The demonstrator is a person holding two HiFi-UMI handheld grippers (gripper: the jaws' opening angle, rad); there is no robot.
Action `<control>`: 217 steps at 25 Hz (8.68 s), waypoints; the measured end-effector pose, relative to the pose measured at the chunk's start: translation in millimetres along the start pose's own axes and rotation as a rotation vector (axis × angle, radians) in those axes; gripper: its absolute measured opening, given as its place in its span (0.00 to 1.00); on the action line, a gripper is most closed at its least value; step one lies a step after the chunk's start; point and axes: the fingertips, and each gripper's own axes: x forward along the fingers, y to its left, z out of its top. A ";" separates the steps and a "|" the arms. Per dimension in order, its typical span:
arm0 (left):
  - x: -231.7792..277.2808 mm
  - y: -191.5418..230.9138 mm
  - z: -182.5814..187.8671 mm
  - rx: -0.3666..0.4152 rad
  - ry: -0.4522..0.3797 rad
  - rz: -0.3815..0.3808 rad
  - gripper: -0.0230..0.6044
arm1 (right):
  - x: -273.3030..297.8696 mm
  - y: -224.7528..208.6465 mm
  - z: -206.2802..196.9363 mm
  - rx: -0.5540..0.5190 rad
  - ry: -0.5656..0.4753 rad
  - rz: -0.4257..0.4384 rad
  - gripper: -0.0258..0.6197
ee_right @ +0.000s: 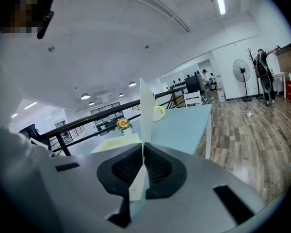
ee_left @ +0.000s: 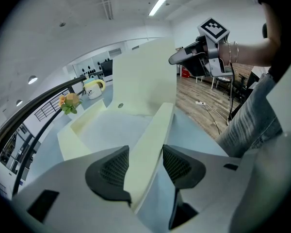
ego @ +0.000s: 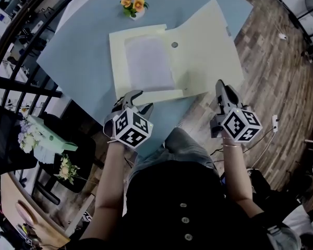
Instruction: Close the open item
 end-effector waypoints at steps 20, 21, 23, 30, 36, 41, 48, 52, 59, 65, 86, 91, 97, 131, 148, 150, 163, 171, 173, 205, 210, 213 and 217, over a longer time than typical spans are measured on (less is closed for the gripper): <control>-2.1 -1.3 -2.3 0.008 -0.009 -0.009 0.40 | 8.3 73.0 -1.5 -0.133 0.024 0.120 0.07; -1.8 -1.5 -1.9 0.007 -0.010 -0.009 0.40 | 9.4 76.4 -2.4 -0.136 0.025 0.130 0.08; -1.9 -2.1 -1.6 0.006 -0.013 -0.005 0.40 | 11.4 82.6 -5.3 -0.139 0.028 0.146 0.08; -2.6 -1.4 -0.7 0.004 -0.029 0.001 0.40 | 18.8 104.7 -15.7 -0.172 0.052 0.199 0.09; -6.0 0.7 2.6 -0.029 -0.071 0.012 0.40 | 22.9 123.3 -23.9 -0.211 0.074 0.246 0.10; -14.5 9.6 9.1 -0.095 -0.129 0.031 0.40 | 28.0 130.2 -25.7 -0.239 0.080 0.257 0.11; -39.7 48.2 -7.6 -0.231 -0.174 0.166 0.42 | 30.8 138.8 -34.2 -0.285 0.095 0.270 0.12; -46.8 64.9 -28.4 -0.306 -0.151 0.203 0.46 | 32.1 144.5 -36.5 -0.291 0.105 0.281 0.12; -48.6 71.3 -49.3 -0.382 -0.148 0.191 0.47 | 36.5 157.0 -43.3 -0.326 0.128 0.314 0.13; -43.6 59.8 -46.3 -0.375 -0.176 0.121 0.32 | 40.5 170.1 -49.9 -0.378 0.159 0.338 0.13; -42.7 58.3 -44.6 -0.401 -0.211 0.114 0.28 | 62.1 206.2 -102.2 -0.502 0.280 0.436 0.15; -44.8 58.3 -44.8 -0.463 -0.230 0.086 0.28 | 64.4 209.8 -114.0 -0.538 0.302 0.446 0.16; -55.8 66.6 -50.7 -0.566 -0.273 0.082 0.28 | 65.5 210.9 -125.8 -0.571 0.323 0.453 0.16; -50.1 177.3 -10.5 -0.848 -0.432 0.130 0.32 | 66.6 220.6 -148.4 -0.717 0.374 0.488 0.17; -12.6 182.0 -20.5 -0.963 -0.351 0.022 0.25 | 65.6 221.6 -150.2 -0.754 0.374 0.497 0.18; -11.8 181.0 -19.5 -0.956 -0.349 0.012 0.25 | 65.6 221.2 -150.5 -0.768 0.374 0.499 0.18; -16.0 182.1 -20.9 -0.921 -0.337 -0.017 0.24 | 58.1 229.5 -149.2 -0.913 0.354 0.520 0.23; -17.1 181.5 -23.9 -0.909 -0.318 -0.013 0.23 | 64.4 219.7 -135.0 -0.822 0.351 0.481 0.18; -16.6 181.4 -24.0 -0.901 -0.308 -0.010 0.23 | 68.8 215.1 -134.5 -0.816 0.355 0.465 0.14; -9.2 176.6 -28.9 -0.791 -0.227 0.060 0.26 | 83.7 212.5 -154.3 -0.908 0.442 0.486 0.03; -10.0 177.9 -29.2 -0.807 -0.247 0.075 0.26 | 84.1 213.5 -154.0 -0.920 0.443 0.489 0.03; -10.0 178.0 -29.3 -0.809 -0.246 0.092 0.27 | 84.2 212.7 -154.2 -0.917 0.446 0.488 0.03; -10.4 177.4 -29.2 -0.786 -0.245 0.119 0.29 | 83.4 211.9 -153.6 -0.897 0.445 0.487 0.03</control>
